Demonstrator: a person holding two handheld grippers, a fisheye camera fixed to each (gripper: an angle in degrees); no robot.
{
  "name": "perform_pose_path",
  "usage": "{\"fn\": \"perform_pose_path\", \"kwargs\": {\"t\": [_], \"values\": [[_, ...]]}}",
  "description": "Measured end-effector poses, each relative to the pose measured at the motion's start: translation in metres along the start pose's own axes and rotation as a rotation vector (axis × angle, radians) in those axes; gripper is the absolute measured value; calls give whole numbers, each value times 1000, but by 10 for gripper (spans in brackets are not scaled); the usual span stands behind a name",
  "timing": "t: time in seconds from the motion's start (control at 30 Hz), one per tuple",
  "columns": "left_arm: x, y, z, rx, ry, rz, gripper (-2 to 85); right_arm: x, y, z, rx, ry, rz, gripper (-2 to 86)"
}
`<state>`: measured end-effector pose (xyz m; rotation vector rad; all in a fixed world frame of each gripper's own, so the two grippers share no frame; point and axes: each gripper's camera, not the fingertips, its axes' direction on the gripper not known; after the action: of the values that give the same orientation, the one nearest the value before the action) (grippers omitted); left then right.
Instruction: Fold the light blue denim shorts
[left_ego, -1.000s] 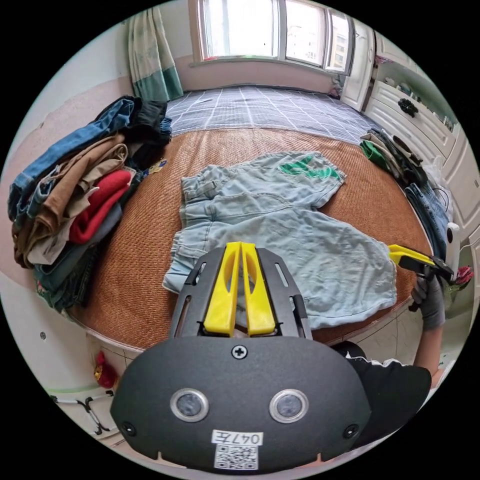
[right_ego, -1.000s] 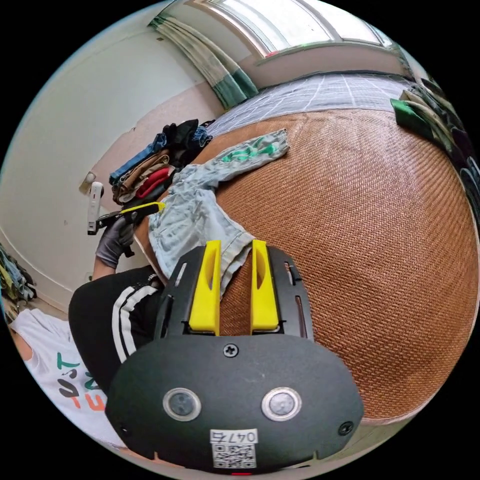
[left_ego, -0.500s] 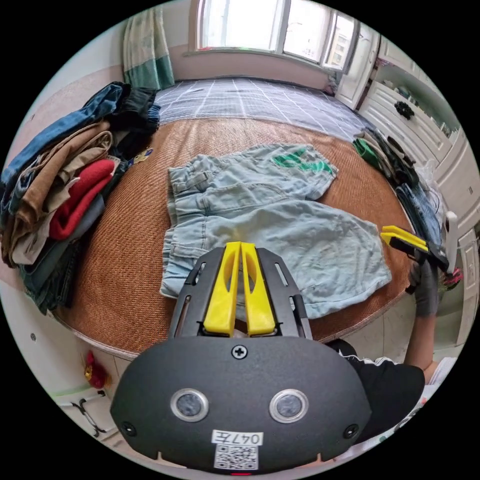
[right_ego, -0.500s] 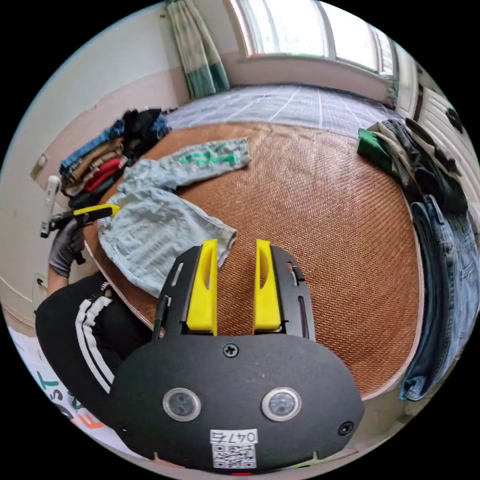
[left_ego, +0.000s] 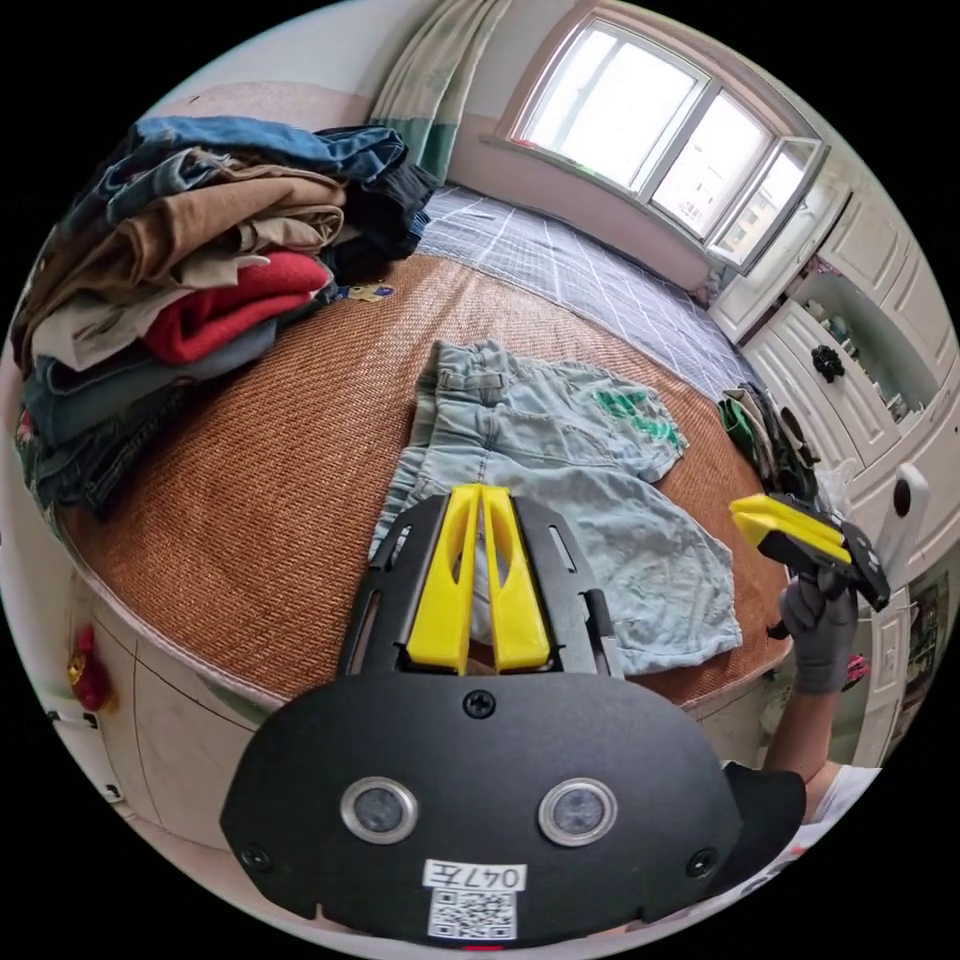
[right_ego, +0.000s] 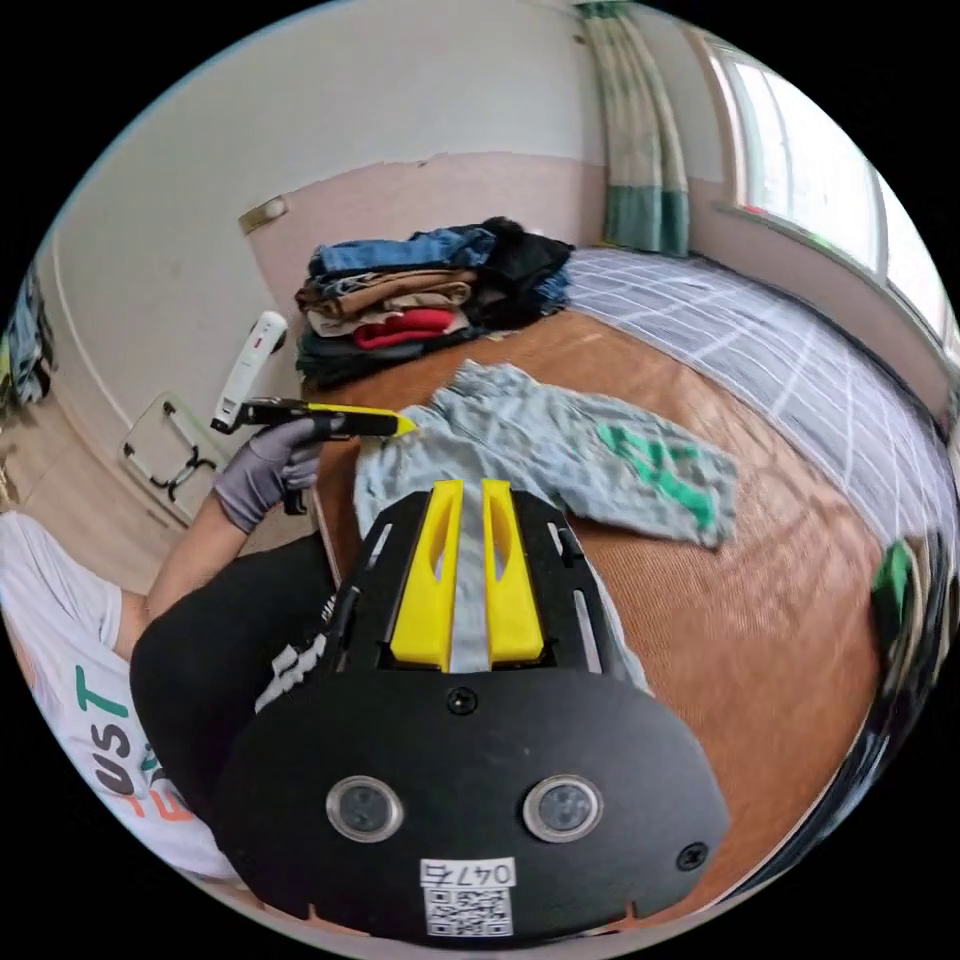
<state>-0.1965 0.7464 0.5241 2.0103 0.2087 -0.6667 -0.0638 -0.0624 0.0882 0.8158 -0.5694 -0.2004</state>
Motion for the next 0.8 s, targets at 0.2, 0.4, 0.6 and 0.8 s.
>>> {"fn": "perform_pose_path", "kwargs": {"t": [0.2,0.4,0.6,0.8], "values": [[-39,6,-7,17,49,-36,-10,-41,-144,101,-71,-50,-226,15],[-60,4,-13,13,43,-22,-10,-47,-232,217,-258,-28,-396,38],[-85,2,-14,-5,77,-26,-10,-36,-261,286,-401,-102,-468,48],[-114,9,-16,18,124,-65,-10,-43,-265,315,-485,-64,-451,0]]}}
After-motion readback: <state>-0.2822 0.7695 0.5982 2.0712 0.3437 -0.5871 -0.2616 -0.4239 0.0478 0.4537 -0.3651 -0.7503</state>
